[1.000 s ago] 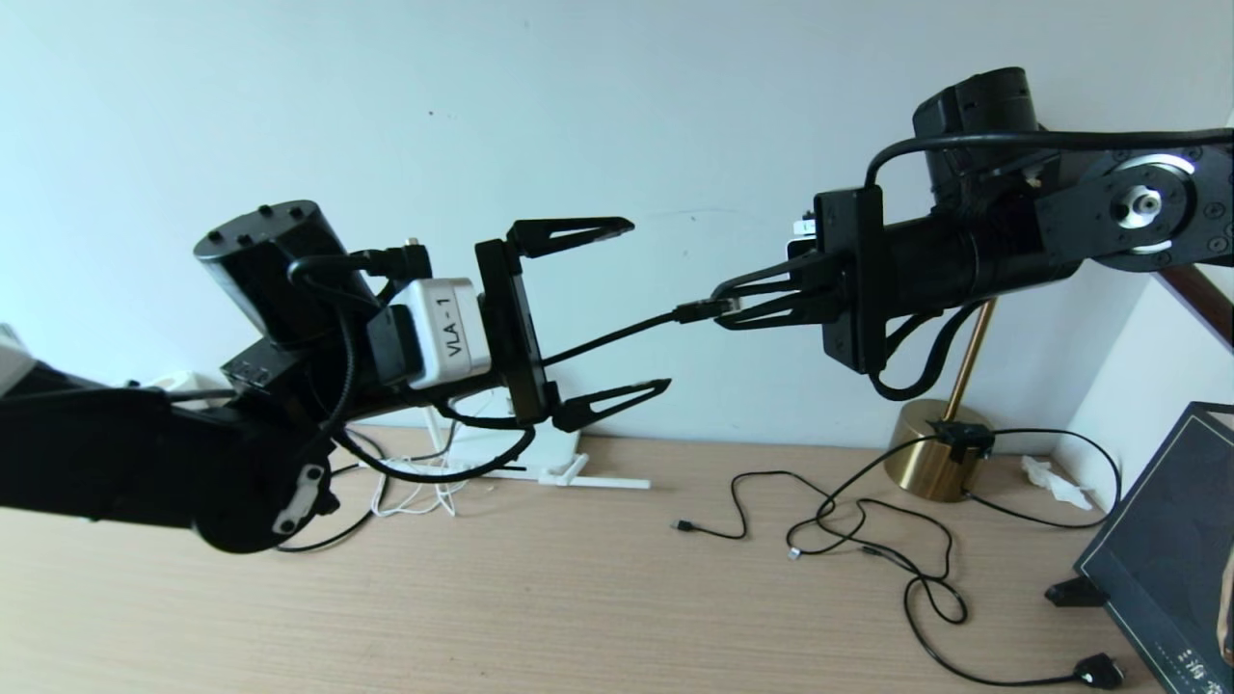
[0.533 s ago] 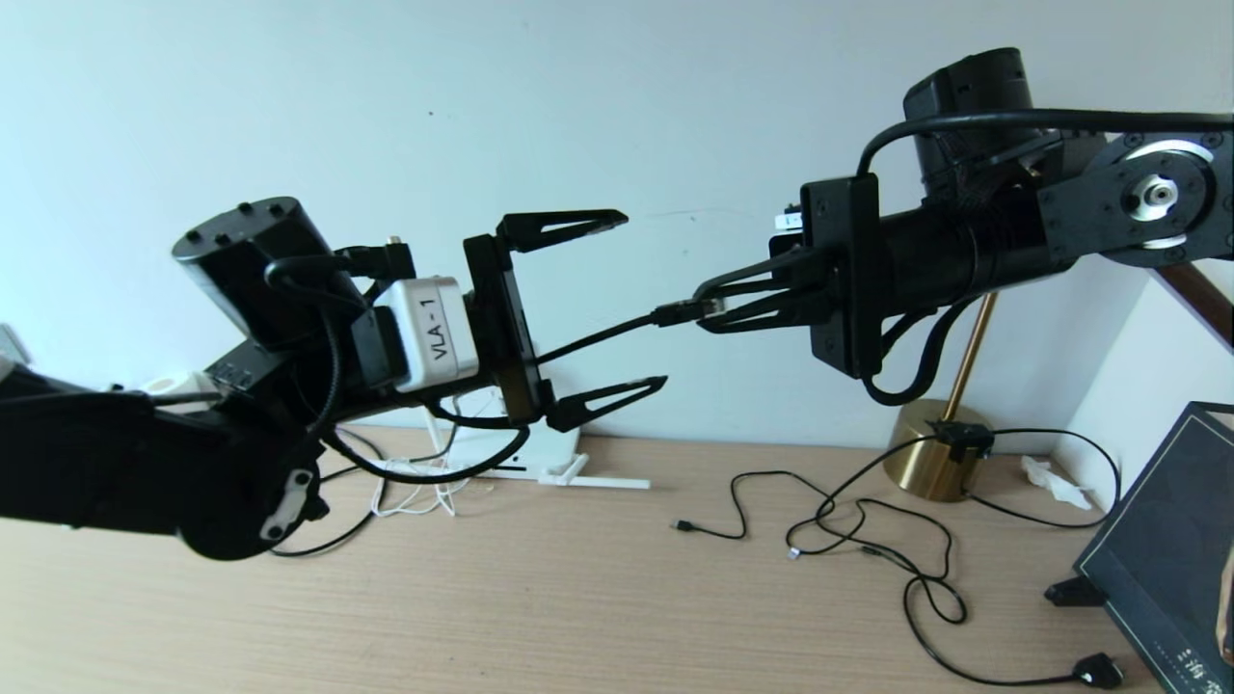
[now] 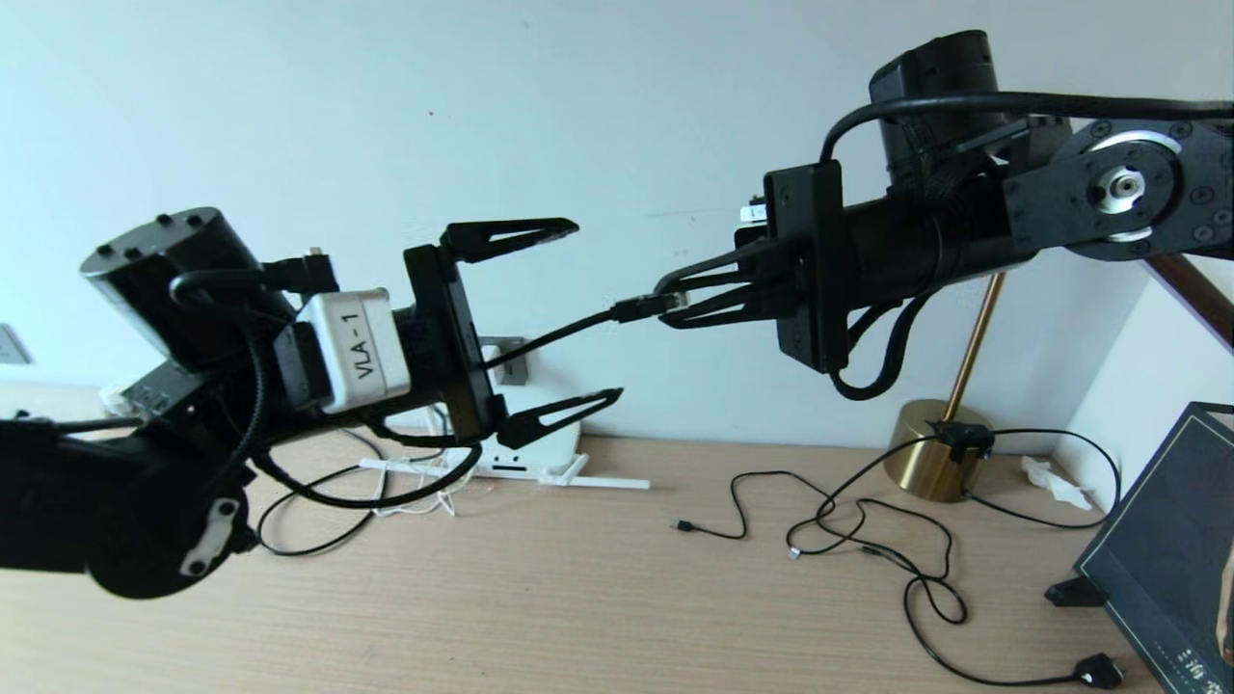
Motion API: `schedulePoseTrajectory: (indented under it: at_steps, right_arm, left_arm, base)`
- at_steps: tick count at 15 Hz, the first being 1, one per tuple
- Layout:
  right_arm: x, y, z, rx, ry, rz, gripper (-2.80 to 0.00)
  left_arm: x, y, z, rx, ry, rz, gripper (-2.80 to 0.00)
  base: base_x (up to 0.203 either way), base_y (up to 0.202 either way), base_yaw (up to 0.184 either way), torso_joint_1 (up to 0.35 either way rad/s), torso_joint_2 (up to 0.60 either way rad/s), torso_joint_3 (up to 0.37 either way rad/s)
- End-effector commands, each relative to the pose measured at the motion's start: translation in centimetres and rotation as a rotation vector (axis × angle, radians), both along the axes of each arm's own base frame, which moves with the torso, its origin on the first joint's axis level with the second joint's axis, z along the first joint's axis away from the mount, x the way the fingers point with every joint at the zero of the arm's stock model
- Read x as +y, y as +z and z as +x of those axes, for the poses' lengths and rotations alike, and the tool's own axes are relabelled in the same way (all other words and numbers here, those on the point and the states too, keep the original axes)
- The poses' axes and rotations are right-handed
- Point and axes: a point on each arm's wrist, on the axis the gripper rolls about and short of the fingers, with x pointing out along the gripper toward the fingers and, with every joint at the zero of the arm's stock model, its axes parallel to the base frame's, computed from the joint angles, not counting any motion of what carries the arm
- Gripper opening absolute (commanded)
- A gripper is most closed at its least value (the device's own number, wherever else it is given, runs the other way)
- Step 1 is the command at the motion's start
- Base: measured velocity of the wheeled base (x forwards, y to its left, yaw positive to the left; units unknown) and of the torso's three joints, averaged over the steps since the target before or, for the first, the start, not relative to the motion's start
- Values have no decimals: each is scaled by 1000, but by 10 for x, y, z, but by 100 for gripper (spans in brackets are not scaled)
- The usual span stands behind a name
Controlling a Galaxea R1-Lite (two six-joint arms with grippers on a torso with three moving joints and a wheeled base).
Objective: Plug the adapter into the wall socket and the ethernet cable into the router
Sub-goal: Hand it to the other hand
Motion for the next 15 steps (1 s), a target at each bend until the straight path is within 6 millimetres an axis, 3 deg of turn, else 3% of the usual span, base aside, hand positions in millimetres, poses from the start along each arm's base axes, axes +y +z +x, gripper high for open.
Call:
schedulePoseTrajectory:
  at_steps: [1, 4, 15]
  right_arm:
    - [8, -8, 6, 25, 18, -8, -280]
    - [20, -16, 11, 32, 40, -11, -280]
    - [36, -17, 9, 11, 77, 6, -280]
  left_arm:
    - [10, 4, -6, -20, 21, -4, 0]
    - [15, 6, -17, -23, 22, -5, 0]
    - [14, -2, -13, 3, 41, -1, 0]
  base:
    - [0, 0, 0, 0, 0, 0]
    - [0, 0, 0, 0, 0, 0]
    - [0, 0, 0, 0, 0, 0]
